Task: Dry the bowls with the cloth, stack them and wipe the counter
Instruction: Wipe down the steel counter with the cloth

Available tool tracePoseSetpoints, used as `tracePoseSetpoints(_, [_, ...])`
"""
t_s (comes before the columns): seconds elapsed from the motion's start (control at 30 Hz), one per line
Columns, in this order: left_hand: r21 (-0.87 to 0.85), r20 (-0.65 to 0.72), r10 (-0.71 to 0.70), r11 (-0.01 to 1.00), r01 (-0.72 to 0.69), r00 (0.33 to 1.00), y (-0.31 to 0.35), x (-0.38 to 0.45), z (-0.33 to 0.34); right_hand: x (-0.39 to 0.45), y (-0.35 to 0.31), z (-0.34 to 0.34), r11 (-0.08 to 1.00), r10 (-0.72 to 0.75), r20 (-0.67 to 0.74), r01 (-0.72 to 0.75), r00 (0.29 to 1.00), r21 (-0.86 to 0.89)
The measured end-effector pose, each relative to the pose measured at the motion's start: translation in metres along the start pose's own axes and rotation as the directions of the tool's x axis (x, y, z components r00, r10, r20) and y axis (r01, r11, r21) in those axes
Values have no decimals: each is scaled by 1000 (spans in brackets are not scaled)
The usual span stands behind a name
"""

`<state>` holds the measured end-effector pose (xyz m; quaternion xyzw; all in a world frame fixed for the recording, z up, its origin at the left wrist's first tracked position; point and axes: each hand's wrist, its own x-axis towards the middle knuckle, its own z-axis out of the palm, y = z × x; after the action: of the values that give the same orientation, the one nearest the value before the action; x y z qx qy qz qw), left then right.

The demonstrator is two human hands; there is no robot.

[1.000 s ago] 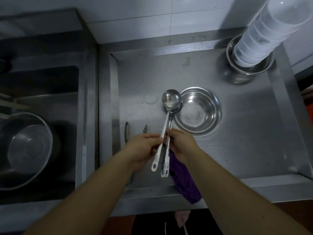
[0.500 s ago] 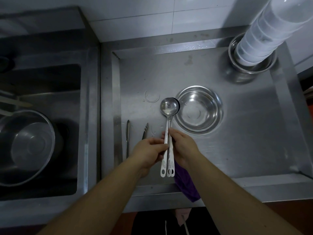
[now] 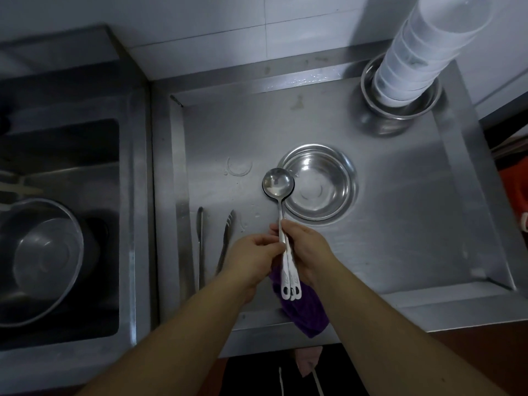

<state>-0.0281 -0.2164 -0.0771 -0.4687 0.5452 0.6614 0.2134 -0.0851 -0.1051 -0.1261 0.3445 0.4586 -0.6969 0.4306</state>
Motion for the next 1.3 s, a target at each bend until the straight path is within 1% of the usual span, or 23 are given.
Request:
tracePoseSetpoints(0.13, [54, -4, 7, 999, -7, 1000, 1, 0, 33, -11, -19, -26, 1000, -28, -19, 28, 999, -6])
tracePoseSetpoints(0.2, [119, -2, 17, 993, -17, 1000, -1, 2, 53, -17, -30, -44, 999, -48, -21, 48, 999, -19])
tracePoseSetpoints(0.33, [152, 62, 8, 988, -18, 998, -5, 6, 97, -28, -54, -87, 994, -107, -34, 105, 994, -40])
tracePoseSetpoints(0.43, [258, 83, -17, 966, -6, 996, -8, 10, 136, -33, -69, -122, 987, -154, -59, 151, 986, -58])
tracePoseSetpoints(0.53, [370, 122, -23, 929, -24, 992, -8, 14, 176, -34, -85, -156, 978, -180, -112, 165, 977, -125])
tracePoseSetpoints(0.6, [408, 155, -37, 912, -30, 987, -7, 16, 201, -34, -95, -176, 969, -207, -158, 179, 966, -172])
tracePoseSetpoints(0.67, [419, 163, -42, 907, -31, 986, -7, 18, 225, -32, -105, -197, 945, -261, -179, 213, 949, -250])
tracePoseSetpoints(0.77, [389, 159, -46, 921, -20, 986, -10, 22, 259, -29, -119, -223, 907, -317, -192, 238, 929, -347])
tracePoseSetpoints(0.87, [436, 141, -34, 899, -32, 989, -13, 28, 284, -23, -130, -246, 917, -298, -196, 224, 934, -330])
tracePoseSetpoints(0.97, [526, 138, 15, 846, -87, 990, -13, 33, 301, -18, -136, -262, 937, -274, -222, 208, 936, -281])
tracePoseSetpoints(1.03, [575, 134, 36, 811, -107, 990, -12, 36, 307, -16, -141, -266, 931, -282, -247, 203, 927, -302])
tracePoseSetpoints(1.07, [600, 136, 42, 792, -116, 990, -13, 39, 308, -14, -142, -268, 921, -291, -262, 196, 920, -337])
tracePoseSetpoints(1.13, [641, 138, 59, 755, -135, 989, -12, 43, 310, -11, -145, -270, 865, -341, -288, 179, 895, -469])
tracePoseSetpoints(1.2, [661, 126, 75, 737, -140, 989, -13, 47, 310, -10, -148, -269, 764, -416, -297, 154, 859, -627])
tracePoseSetpoints(1.3, [683, 105, 78, 719, -129, 991, -16, 50, 310, -13, -149, -266, 642, -493, -292, 116, 820, -758])
